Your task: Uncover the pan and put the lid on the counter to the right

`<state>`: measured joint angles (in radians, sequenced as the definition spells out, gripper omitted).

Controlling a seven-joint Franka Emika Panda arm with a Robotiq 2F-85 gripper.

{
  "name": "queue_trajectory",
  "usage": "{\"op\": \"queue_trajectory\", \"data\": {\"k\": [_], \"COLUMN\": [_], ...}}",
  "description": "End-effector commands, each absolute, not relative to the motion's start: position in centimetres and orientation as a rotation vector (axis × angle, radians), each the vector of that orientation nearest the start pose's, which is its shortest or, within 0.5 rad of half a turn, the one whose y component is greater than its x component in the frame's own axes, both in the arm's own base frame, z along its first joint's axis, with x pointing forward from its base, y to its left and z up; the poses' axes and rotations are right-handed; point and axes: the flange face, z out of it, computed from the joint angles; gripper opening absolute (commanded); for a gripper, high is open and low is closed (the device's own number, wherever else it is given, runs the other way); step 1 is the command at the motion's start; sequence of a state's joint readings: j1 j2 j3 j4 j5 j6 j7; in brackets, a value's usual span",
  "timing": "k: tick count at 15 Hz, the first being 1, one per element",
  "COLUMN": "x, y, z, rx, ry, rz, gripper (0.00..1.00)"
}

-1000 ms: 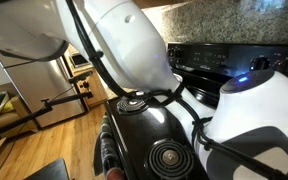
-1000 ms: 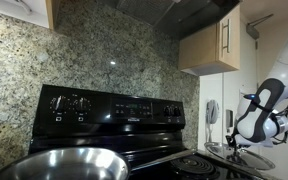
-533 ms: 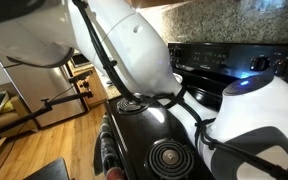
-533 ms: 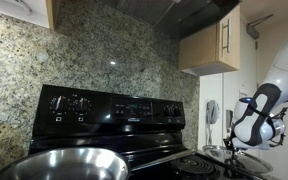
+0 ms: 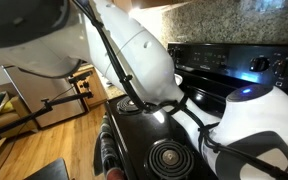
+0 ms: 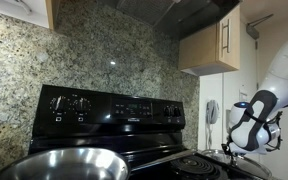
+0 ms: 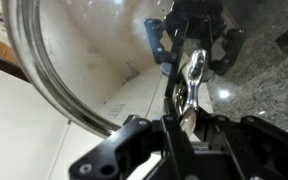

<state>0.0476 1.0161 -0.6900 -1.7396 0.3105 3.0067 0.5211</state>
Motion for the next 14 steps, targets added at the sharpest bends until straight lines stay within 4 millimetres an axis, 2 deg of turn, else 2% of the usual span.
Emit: {"op": "queue_trajectory", "data": {"k": [1,4,5,6,14], "x": [59.7,60.0,58.9,58.8,58.6], "y": [-37.3,-36.9,-37.1,-37.1,-37.3], "z": [15.4,15.4,13.9,13.8,13.3], "rx": [-2.958,-2.971,-2.996,-2.998,-3.003], "ry": [1.775,1.741,1.742,1.739,1.743], "rz": [-0.849,-0.832,-0.828,-0.824,-0.815], "gripper": [0.04,0.04,0.04,0.17,0.17]}}
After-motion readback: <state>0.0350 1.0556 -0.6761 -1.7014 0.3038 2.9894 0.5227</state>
